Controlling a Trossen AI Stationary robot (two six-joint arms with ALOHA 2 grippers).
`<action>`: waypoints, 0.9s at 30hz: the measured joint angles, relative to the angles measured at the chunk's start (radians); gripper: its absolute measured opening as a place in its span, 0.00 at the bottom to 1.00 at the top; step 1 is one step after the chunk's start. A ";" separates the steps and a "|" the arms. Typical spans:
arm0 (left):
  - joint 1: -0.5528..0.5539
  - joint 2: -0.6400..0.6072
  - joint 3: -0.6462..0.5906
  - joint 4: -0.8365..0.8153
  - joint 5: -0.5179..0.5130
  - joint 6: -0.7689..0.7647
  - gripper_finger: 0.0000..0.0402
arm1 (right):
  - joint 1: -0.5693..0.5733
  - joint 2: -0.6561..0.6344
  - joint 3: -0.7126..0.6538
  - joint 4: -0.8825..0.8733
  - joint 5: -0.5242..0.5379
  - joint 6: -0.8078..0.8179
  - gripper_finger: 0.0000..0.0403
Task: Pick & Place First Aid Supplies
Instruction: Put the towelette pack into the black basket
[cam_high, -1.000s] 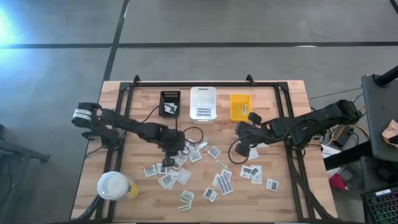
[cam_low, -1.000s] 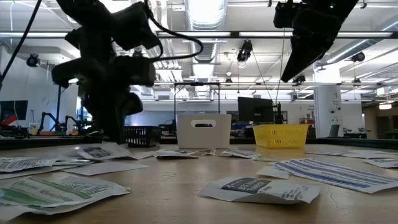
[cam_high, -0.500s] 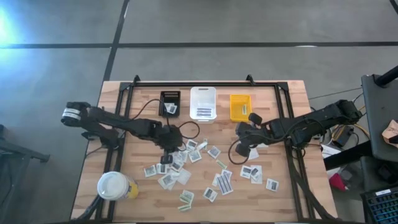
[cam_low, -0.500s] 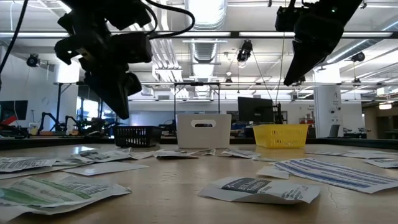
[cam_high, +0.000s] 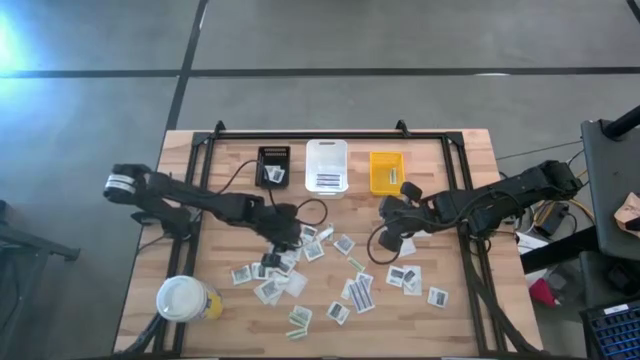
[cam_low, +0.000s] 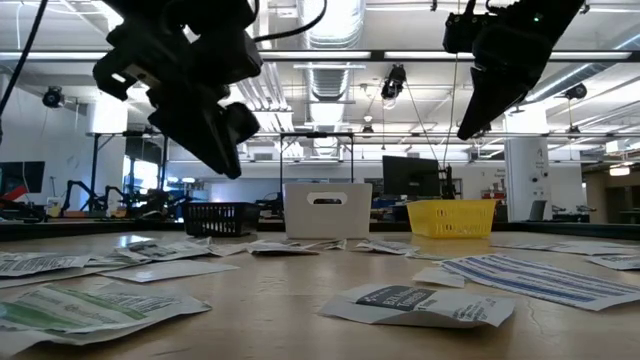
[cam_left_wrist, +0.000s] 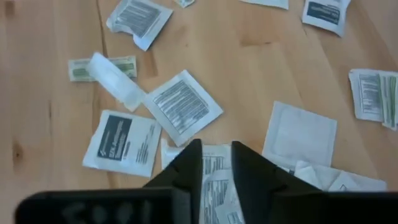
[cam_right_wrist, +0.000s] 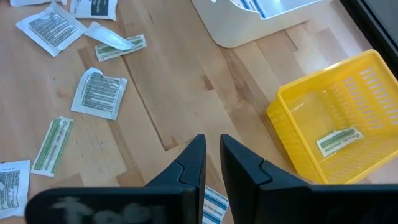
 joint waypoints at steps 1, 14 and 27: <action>0.000 0.010 0.004 0.000 0.000 0.007 0.24 | 0.000 0.000 0.000 0.000 0.000 0.000 0.11; -0.007 0.152 0.154 -0.241 -0.026 0.020 0.25 | 0.000 0.000 -0.003 0.001 0.000 0.000 0.11; -0.024 0.245 0.170 -0.253 -0.025 0.042 0.22 | 0.000 0.000 -0.021 0.002 0.000 0.019 0.11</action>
